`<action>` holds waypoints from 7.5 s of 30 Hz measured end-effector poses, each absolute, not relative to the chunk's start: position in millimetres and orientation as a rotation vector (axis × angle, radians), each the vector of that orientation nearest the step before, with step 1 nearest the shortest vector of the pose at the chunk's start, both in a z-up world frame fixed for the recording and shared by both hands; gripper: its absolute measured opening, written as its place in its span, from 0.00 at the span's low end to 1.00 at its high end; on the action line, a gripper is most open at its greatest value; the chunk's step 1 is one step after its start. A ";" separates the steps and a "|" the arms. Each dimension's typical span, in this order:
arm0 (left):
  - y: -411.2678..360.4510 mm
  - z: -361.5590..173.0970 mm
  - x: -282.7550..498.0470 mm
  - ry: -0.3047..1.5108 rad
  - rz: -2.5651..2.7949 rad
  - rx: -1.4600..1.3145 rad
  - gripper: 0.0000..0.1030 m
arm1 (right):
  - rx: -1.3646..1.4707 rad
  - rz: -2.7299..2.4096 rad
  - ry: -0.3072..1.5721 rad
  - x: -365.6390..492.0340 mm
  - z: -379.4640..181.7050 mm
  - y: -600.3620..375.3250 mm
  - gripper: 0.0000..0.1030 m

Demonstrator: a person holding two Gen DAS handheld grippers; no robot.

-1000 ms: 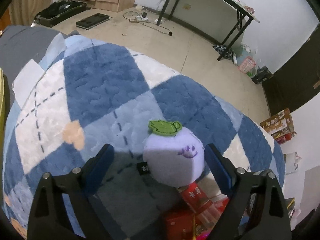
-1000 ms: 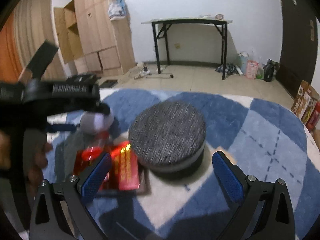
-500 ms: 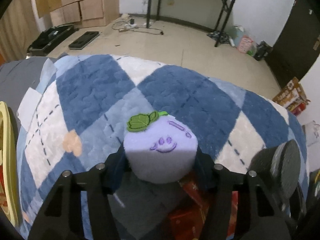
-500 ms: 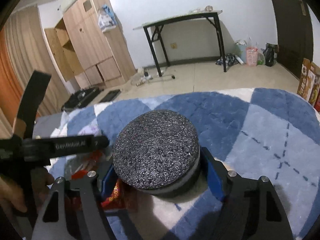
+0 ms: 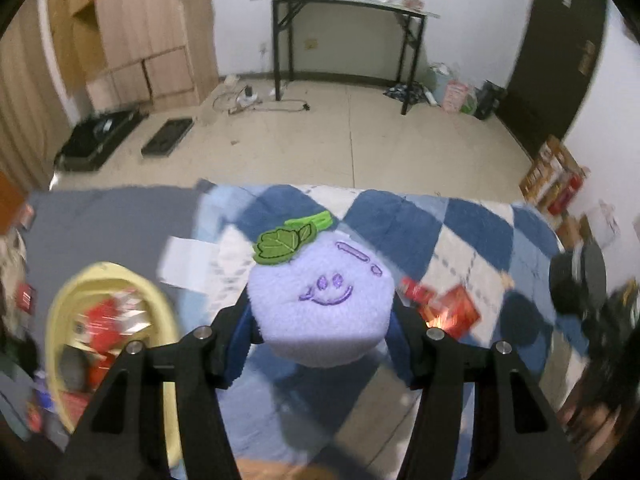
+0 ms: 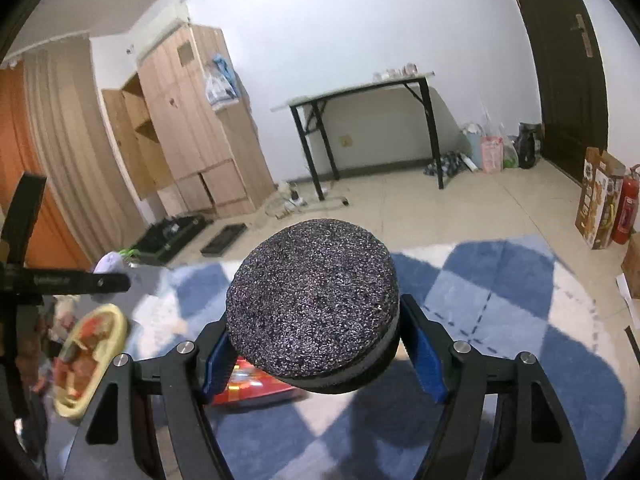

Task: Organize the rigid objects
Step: 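Carry the plush and puck into the yellow tray with both tools, then open both tools and withdraw them from the yellow tray, then move both tools toward the last red box on the rug, then grasp the small red-and-clear box with the left tool, then carry the small box to the yellow tray with the left tool while the right grasps the large red box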

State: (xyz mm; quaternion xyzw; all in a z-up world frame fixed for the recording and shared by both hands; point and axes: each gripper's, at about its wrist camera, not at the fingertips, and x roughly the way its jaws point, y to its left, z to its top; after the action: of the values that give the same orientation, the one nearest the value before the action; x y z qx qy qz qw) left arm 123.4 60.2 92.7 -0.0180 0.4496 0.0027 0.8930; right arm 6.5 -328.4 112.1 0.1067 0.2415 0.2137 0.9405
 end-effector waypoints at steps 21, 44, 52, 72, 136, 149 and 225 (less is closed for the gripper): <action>301.4 86.2 22.7 0.874 0.259 -0.146 0.58 | 0.019 0.761 0.575 -34.2 168.1 -186.8 0.71; 384.2 -40.9 28.4 0.872 0.269 -0.373 0.58 | -0.244 0.924 0.689 40.0 71.4 48.2 0.71; 384.3 -38.9 24.0 0.853 0.294 -0.346 0.77 | -0.223 0.929 0.701 34.3 64.6 55.0 0.87; 172.6 84.5 -27.2 0.822 0.167 -0.256 1.00 | -0.074 0.837 0.567 -83.1 150.9 -151.6 1.00; 71.6 9.7 -17.7 0.879 0.121 -0.369 1.00 | 0.037 0.537 0.719 -99.5 92.4 -314.0 1.00; 72.1 10.7 -18.6 0.872 0.100 -0.379 1.00 | 0.027 0.539 0.725 -97.8 91.5 -314.1 1.00; 152.0 27.7 82.7 0.900 -0.146 -0.114 0.80 | -0.179 0.541 0.761 64.1 51.6 -196.8 0.87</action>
State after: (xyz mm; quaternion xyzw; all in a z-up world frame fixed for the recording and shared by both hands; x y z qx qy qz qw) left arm 82.7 152.0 27.7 -0.0548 0.4342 -0.0706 0.8964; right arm 64.2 -196.8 51.6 -0.0862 0.3662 0.2606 0.8891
